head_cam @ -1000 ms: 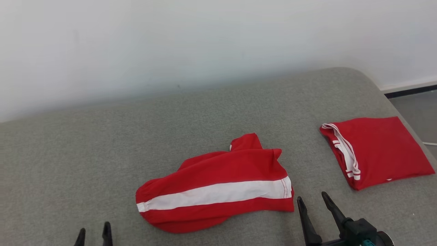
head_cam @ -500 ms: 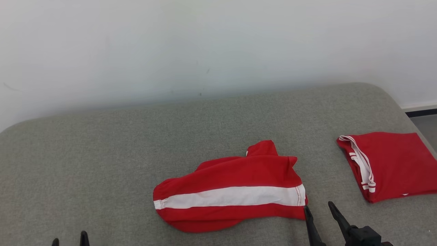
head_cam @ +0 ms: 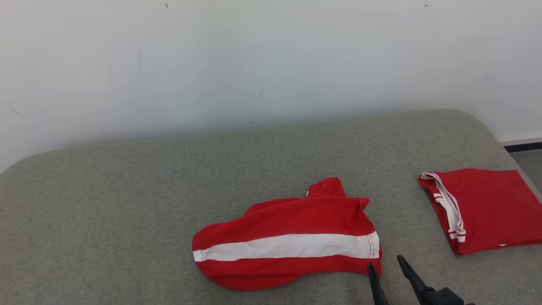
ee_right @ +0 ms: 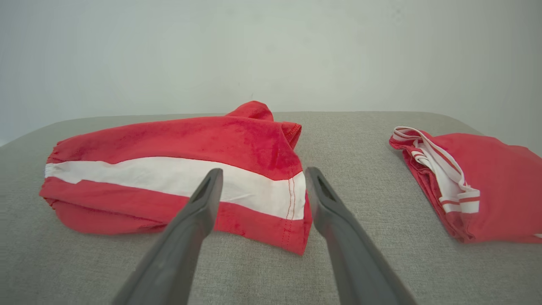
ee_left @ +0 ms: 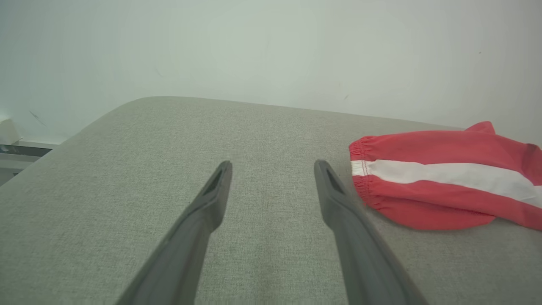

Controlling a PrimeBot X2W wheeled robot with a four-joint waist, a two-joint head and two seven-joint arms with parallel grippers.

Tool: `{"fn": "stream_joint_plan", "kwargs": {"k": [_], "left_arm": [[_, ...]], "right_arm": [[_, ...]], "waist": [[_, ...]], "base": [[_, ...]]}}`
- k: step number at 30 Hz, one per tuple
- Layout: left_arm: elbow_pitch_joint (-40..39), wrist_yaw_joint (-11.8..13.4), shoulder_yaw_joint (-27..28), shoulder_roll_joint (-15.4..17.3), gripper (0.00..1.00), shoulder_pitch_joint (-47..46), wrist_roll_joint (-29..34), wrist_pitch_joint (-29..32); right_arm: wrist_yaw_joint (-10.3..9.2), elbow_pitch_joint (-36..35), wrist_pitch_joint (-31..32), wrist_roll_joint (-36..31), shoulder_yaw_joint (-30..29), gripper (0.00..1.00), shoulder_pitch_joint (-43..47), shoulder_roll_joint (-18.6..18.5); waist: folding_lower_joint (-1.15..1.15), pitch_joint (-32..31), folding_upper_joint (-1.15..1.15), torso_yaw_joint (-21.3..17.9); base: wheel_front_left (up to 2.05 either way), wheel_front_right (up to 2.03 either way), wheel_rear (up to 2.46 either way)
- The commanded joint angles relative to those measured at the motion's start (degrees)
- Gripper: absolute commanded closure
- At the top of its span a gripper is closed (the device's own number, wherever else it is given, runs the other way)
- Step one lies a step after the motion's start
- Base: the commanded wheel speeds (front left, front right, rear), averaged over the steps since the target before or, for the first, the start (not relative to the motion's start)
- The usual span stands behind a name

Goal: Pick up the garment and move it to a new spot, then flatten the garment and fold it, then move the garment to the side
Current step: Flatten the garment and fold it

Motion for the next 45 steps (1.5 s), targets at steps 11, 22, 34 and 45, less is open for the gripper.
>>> {"fn": "stream_joint_plan", "kwargs": {"k": [11, 22, 34, 45], "left_arm": [[2.3, 0.1, 0.5, 0.3, 0.0, 0.3, -0.5, -0.2], [2.2, 0.1, 0.5, 0.4, 0.0, 0.1, -0.7, -0.2], [11.4, 0.1, -7.7, 4.6, 0.0, -7.2, -7.5, -0.2], [21.9, 0.1, -17.0, 8.6, 0.0, -22.0, -15.3, 3.2]], "right_arm": [[-0.15, -1.6, -0.3, -1.1, 0.6, 0.0, 2.1, 0.0], [-0.15, -1.7, -0.3, -1.0, 0.8, 0.0, 1.8, 0.0], [-0.15, 0.8, 1.3, -2.4, 1.7, 0.0, -2.4, -0.5], [-0.15, 9.9, 9.0, -3.0, 1.2, 0.0, -12.1, -1.1]], "waist": [[0.0, -0.5, 0.0, -0.6], [0.0, -0.6, 0.0, -1.0], [0.0, 1.4, 0.0, -1.2], [0.0, 5.8, 0.0, -3.3]], "base": [[0.0, 0.0, 0.0], [0.0, 0.0, 0.0], [0.0, 0.0, 0.0], [0.0, 0.0, 0.0]]}}
